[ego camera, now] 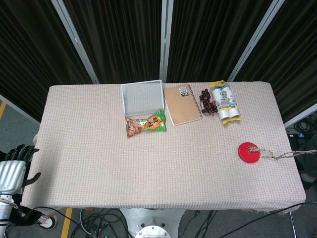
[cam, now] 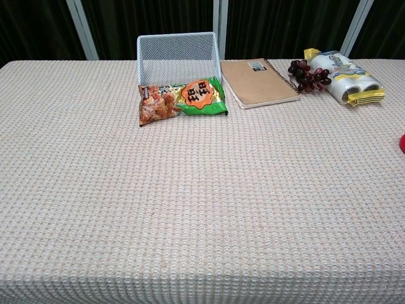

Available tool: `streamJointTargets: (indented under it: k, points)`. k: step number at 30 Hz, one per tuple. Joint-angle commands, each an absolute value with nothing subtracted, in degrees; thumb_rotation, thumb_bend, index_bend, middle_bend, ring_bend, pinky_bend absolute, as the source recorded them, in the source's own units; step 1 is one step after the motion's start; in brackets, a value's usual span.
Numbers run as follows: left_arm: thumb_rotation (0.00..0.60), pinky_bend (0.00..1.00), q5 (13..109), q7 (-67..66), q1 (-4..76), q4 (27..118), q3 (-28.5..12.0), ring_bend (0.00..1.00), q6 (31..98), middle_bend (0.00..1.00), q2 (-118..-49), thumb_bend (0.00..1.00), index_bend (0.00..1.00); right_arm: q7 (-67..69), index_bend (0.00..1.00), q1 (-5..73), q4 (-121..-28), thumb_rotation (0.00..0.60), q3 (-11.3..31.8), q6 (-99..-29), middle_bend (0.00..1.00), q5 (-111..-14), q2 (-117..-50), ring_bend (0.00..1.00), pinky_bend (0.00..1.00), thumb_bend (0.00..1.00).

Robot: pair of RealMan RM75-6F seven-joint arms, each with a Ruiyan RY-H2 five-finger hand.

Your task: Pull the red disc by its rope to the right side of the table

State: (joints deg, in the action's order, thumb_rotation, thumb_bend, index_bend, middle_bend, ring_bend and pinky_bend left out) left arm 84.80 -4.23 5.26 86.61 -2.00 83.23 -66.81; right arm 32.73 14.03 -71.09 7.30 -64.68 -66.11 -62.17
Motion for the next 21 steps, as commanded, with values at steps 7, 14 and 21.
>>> streamJointTargets:
  k: [7,14,21]
  points:
    - [0.6,0.19,84.53,-3.7,5.07,86.54,-2.11,0.1,83.61,0.17,-66.49,0.19,0.24,17.86,0.96,21.56,-85.37,0.6,10.72,-67.65,0.86,-74.19,-65.33,0.71,0.77,0.8]
    - [0.6,0.19,84.48,-3.06,4.87,86.12,-1.94,0.1,83.66,0.17,-66.27,0.19,0.24,1.19,0.38,22.52,-87.17,0.6,8.06,-61.22,0.41,-66.22,-66.0,0.12,0.05,0.18]
    - [0.6,0.19,84.58,-3.27,4.95,86.04,-1.87,0.1,83.6,0.17,-66.57,0.19,0.24,3.58,0.0,20.95,-89.05,0.6,7.53,-64.13,0.0,-69.93,-66.72,0.0,0.0,0.01]
